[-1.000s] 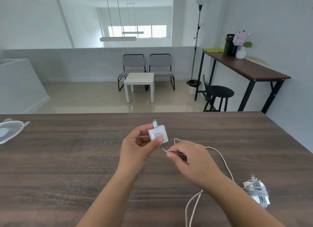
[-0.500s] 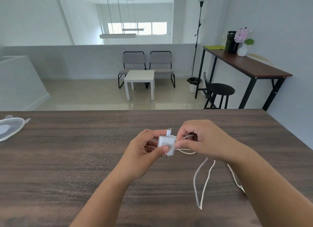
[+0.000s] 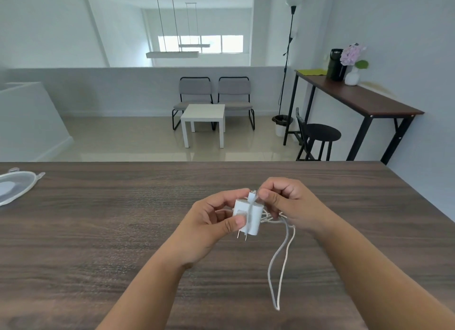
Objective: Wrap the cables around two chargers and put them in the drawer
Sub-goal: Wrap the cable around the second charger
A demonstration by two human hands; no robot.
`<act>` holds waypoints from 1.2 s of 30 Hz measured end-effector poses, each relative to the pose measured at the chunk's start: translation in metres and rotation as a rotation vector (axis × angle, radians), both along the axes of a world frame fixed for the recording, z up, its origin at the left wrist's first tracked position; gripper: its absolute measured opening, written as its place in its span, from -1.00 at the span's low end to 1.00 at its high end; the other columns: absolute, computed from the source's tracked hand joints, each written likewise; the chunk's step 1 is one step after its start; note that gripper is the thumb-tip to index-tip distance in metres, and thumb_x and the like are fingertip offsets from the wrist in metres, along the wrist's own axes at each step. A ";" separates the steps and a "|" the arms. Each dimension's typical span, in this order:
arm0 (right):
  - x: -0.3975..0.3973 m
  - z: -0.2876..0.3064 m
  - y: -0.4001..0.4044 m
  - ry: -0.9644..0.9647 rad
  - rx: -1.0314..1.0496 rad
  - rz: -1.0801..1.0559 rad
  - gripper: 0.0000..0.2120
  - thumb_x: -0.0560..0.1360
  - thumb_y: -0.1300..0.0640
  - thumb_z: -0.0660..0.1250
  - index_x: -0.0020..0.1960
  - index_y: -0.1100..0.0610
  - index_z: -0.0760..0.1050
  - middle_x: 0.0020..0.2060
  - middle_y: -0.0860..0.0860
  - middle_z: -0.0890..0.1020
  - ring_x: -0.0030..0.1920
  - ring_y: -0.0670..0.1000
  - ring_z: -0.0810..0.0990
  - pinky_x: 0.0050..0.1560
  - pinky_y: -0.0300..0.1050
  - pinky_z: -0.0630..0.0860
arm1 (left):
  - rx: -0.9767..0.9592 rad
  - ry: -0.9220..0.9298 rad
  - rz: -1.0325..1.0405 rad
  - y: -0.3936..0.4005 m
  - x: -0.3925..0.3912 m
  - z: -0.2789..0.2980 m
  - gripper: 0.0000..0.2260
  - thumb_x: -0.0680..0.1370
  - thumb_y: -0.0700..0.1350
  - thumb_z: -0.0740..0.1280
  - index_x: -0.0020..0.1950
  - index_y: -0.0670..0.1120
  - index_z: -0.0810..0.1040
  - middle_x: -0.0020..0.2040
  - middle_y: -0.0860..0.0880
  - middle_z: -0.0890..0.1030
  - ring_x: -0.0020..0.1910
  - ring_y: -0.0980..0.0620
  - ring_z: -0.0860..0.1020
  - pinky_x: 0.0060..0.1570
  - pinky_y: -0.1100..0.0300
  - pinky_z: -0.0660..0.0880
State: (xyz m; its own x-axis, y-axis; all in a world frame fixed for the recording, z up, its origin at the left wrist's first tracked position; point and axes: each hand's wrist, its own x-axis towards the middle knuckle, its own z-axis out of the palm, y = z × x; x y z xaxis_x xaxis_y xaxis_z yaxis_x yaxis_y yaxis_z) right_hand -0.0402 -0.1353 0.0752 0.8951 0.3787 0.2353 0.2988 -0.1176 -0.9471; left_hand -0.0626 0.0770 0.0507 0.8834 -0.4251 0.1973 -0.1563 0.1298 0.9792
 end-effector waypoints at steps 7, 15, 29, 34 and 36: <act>-0.014 -0.017 0.024 0.109 0.193 -0.162 -0.79 0.59 0.14 0.23 -0.02 -0.01 0.65 -0.41 0.14 0.43 -0.45 -0.06 0.36 -0.32 -0.15 0.40 | -0.357 0.129 0.127 -0.027 0.002 -0.007 -0.62 0.45 -0.22 0.43 0.26 -0.06 0.60 0.12 -0.11 0.65 0.02 -0.02 0.63 -0.01 0.15 0.58; -0.031 -0.033 0.030 -0.004 -0.054 -0.216 -0.64 0.63 0.14 0.19 -0.07 -0.31 0.57 -0.47 -0.07 0.42 -0.42 -0.13 0.39 -0.30 -0.28 0.40 | -0.421 0.184 0.161 -0.033 0.010 -0.007 -0.55 0.45 -0.22 0.40 0.34 -0.14 0.52 0.10 -0.11 0.64 -0.03 -0.02 0.62 0.08 0.13 0.58; -0.035 -0.079 0.006 0.081 -0.063 -0.363 -0.61 0.48 0.37 0.35 0.06 -0.12 0.61 -0.08 0.00 0.66 -0.32 -0.10 0.58 -0.16 -0.21 0.56 | -0.562 0.283 0.193 -0.018 0.026 0.011 -0.67 0.45 -0.25 0.33 0.23 -0.18 0.54 0.06 -0.11 0.60 -0.12 0.09 0.62 -0.14 0.29 0.60; -0.038 -0.082 -0.001 0.402 0.557 -0.414 -0.81 0.51 0.36 0.28 0.07 0.22 0.59 -0.36 0.14 0.63 -0.51 -0.09 0.47 -0.51 -0.31 0.41 | -0.629 0.305 0.231 -0.021 0.040 0.016 -0.59 0.43 -0.23 0.36 0.28 -0.25 0.49 0.01 -0.12 0.60 -0.16 0.09 0.62 -0.14 0.30 0.60; -0.039 -0.084 -0.006 0.421 0.586 -0.446 -0.80 0.55 0.35 0.23 0.10 0.24 0.56 -0.37 0.10 0.63 -0.55 -0.10 0.44 -0.57 -0.32 0.35 | -0.639 0.308 0.254 -0.023 0.045 0.016 -0.54 0.43 -0.22 0.37 0.32 -0.28 0.46 0.01 -0.12 0.61 -0.17 0.09 0.61 -0.15 0.30 0.60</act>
